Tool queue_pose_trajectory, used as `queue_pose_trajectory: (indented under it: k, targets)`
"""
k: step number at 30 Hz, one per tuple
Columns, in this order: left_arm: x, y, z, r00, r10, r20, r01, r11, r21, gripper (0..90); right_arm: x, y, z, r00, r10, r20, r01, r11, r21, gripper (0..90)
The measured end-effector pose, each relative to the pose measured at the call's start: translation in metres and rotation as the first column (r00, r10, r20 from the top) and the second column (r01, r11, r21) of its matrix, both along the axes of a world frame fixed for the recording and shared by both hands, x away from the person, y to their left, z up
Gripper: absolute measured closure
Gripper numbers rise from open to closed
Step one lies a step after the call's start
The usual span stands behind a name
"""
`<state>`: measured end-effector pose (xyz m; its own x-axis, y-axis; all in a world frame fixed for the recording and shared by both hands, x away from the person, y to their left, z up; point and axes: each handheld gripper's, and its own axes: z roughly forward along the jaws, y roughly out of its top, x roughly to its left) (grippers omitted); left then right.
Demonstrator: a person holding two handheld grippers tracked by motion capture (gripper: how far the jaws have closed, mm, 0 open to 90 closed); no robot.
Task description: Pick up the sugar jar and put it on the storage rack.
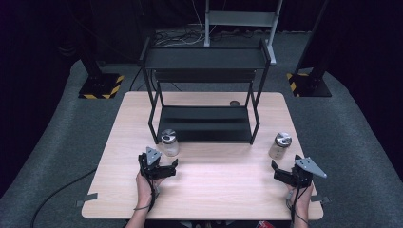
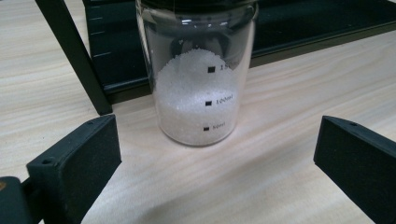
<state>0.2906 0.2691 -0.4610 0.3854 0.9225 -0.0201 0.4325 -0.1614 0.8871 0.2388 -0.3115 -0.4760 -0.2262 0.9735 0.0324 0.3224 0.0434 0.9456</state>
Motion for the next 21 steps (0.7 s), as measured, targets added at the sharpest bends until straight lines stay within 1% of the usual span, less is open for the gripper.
queue_pose_trajectory:
  k: [1,2,3,7,11,12,13,14,15,16,19,21]
  targets:
    - [0.0,-0.004,0.001,0.9997,0.021,0.014,-0.021,0.9998,0.003,0.0,0.0,0.0,0.0,1.0,0.0,0.001,0.0,1.0,0.002,0.0]
    - [0.0,-0.004,0.001,0.9997,0.021,0.014,-0.021,0.9998,0.003,0.0,0.0,-0.001,0.0,1.0,0.001,0.002,-0.001,1.0,0.004,0.0]
    - [0.001,-0.006,0.001,0.9993,0.031,0.023,-0.031,0.9995,0.004,0.0,0.0,-0.001,0.0,1.0,0.002,0.0,-0.002,1.0,0.007,0.0]
    - [0.009,-0.008,0.002,0.9988,0.044,0.02,-0.045,0.999,0.006,0.0,0.0,-0.002,-0.001,1.0,0.003,0.004,-0.003,1.0,0.014,0.0]
    - [0.019,-0.006,0.002,0.9991,0.04,0.013,-0.04,0.9992,-0.01,0.0,-0.001,-0.002,-0.001,1.0,0.004,0.008,-0.004,1.0,0.013,0.0]
    - [0.024,-0.005,0.002,0.9993,0.035,0.015,-0.034,0.9992,-0.021,0.0,-0.001,-0.002,-0.002,1.0,0.003,0.008,-0.003,1.0,0.014,0.0]
    - [0.024,-0.005,0.002,0.9993,0.035,0.015,-0.034,0.9992,-0.021,0.0,-0.001,-0.002,-0.002,1.0,0.003,0.008,-0.003,1.0,0.014,0.0]
    - [0.027,-0.003,0.003,0.9993,0.033,0.016,-0.033,0.9989,-0.034,0.0,-0.001,-0.002,-0.002,1.0,0.003,0.009,-0.003,1.0,0.014,0.0]
    - [0.027,-0.003,0.003,0.9993,0.033,0.016,-0.033,0.9989,-0.034,0.0,-0.001,-0.002,-0.002,1.0,0.001,0.009,-0.001,1.0,0.015,0.0]
    - [0.028,-0.003,0.003,0.9994,0.03,0.018,-0.029,0.9987,-0.043,0.0,-0.001,-0.002,-0.002,1.0,0.001,0.009,-0.002,1.0,0.015,0.0]
    - [0.032,-0.004,0.003,0.9995,0.022,0.023,-0.021,0.9988,-0.044,0.0,-0.001,-0.002,-0.002,1.0,0.001,0.009,-0.001,1.0,0.015,0.0]
    - [0.036,-0.005,0.003,0.9996,0.021,0.016,-0.02,0.9986,-0.049,0.0,-0.002,-0.002,-0.002,0.9999,0.0,0.012,0.0,1.0,0.015,0.0]
